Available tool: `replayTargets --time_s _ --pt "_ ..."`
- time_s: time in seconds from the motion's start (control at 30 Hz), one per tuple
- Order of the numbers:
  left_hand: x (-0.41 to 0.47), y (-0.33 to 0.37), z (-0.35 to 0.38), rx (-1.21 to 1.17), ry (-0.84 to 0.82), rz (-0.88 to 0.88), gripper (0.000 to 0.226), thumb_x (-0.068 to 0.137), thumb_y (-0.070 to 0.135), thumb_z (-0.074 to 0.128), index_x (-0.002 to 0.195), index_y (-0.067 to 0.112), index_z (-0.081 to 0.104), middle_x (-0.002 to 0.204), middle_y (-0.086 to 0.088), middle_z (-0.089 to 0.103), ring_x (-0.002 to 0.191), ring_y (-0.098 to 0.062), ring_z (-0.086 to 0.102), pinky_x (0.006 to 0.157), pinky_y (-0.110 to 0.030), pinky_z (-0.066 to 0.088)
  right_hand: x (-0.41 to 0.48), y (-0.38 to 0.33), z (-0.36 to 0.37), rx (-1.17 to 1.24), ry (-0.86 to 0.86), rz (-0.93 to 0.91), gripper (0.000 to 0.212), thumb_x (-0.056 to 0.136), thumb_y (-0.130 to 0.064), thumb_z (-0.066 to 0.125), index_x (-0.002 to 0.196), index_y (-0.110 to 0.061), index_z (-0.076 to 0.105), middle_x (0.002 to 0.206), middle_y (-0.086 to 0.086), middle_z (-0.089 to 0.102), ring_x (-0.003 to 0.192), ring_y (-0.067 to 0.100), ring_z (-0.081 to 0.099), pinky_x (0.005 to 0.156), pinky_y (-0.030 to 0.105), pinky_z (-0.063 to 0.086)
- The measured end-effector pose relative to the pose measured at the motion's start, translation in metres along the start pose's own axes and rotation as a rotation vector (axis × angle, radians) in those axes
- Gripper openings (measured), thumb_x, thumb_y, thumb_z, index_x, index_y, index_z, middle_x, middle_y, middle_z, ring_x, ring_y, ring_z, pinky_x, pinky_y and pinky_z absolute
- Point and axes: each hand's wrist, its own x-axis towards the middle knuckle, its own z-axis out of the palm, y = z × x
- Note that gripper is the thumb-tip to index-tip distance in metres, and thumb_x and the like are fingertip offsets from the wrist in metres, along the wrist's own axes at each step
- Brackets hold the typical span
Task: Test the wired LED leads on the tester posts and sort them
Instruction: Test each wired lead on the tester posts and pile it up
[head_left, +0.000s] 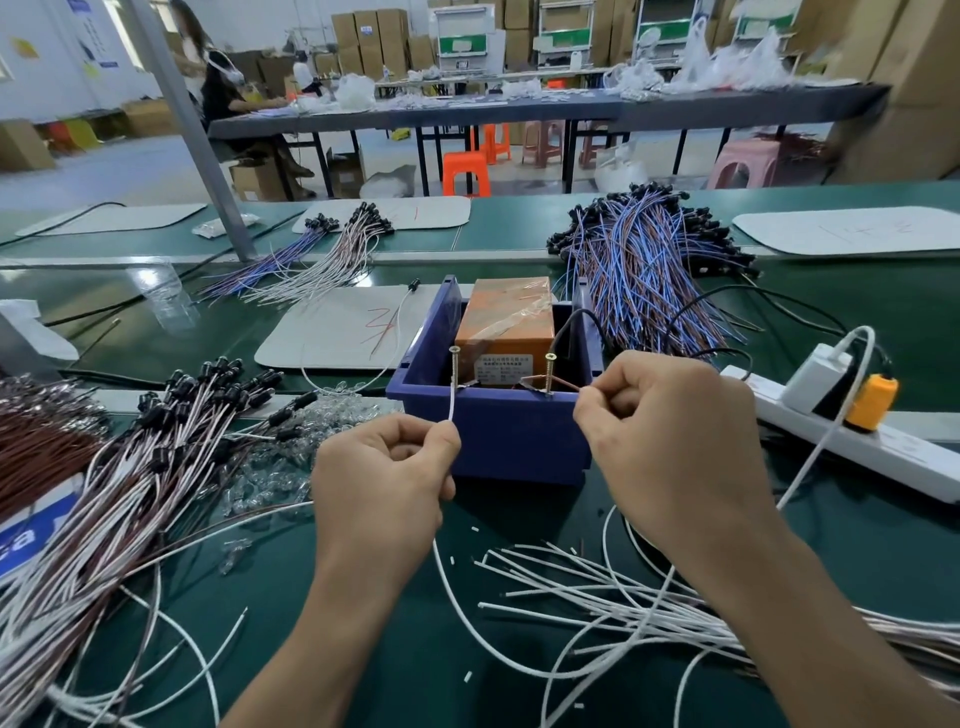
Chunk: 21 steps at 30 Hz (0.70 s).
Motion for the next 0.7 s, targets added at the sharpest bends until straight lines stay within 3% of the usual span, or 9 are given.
replayTargets --time_s 0.17,0.3,0.4,0.5,0.6,0.7 --pt "0.0 0.0 -0.001 -0.017 -0.011 0.008 0.023 0.09 0.018 0.074 0.067 0.023 0.074 0.047 -0.005 0.061 0.032 -0.015 0.042 0.036 -0.024 0.038 0.002 -0.004 -0.01 0.03 -0.038 -0.002 0.02 0.084 -0.026 0.074 0.065 -0.02 0.071 0.051 -0.01 0.065 0.051 0.007 0.061 0.057 0.017 0.048" --pt "-0.004 0.0 -0.002 -0.061 0.005 0.006 0.025 0.089 0.021 0.074 0.064 0.022 0.073 0.045 -0.003 0.058 0.036 -0.015 0.041 0.041 -0.028 0.037 0.01 -0.008 -0.039 0.095 -0.242 -0.01 0.022 0.084 -0.021 0.073 0.062 -0.021 0.072 0.05 -0.012 0.066 0.047 0.003 0.061 0.053 0.008 0.044" --pt "-0.013 0.001 -0.002 -0.126 0.031 0.058 0.019 0.079 0.032 0.074 0.064 0.02 0.072 0.046 0.009 0.051 0.043 -0.009 0.038 0.046 -0.026 0.034 0.014 -0.002 -0.066 -0.084 -0.376 -0.084 0.021 0.084 -0.023 0.074 0.063 -0.024 0.072 0.053 -0.015 0.066 0.053 0.004 0.062 0.054 0.012 0.046" --pt "-0.028 0.006 0.001 -0.196 -0.029 0.108 0.016 0.076 0.036 0.074 0.066 0.023 0.073 0.048 0.015 0.05 0.044 -0.004 0.039 0.044 -0.017 0.034 0.01 0.01 -0.09 -0.337 -0.392 -0.117 0.02 0.082 -0.027 0.076 0.063 -0.028 0.07 0.052 -0.013 0.062 0.054 0.007 0.058 0.056 0.022 0.046" --pt "-0.043 0.006 0.009 -0.219 -0.213 0.044 0.015 0.082 0.025 0.074 0.069 0.02 0.074 0.053 0.001 0.063 0.041 -0.012 0.052 0.042 -0.018 0.04 -0.003 0.029 -0.112 -0.561 -0.311 -0.06 0.018 0.078 -0.034 0.077 0.063 -0.035 0.066 0.061 -0.008 0.065 0.061 0.023 0.059 0.064 0.03 0.05" --pt "-0.059 0.0 0.026 -0.223 -0.368 -0.2 0.023 0.094 0.008 0.07 0.072 0.014 0.074 0.068 -0.013 0.074 0.054 -0.023 0.071 0.046 -0.021 0.05 -0.025 0.05 -0.125 -0.657 -0.264 0.019 0.013 0.077 -0.042 0.077 0.067 -0.044 0.067 0.063 -0.01 0.065 0.062 0.026 0.057 0.062 0.032 0.048"
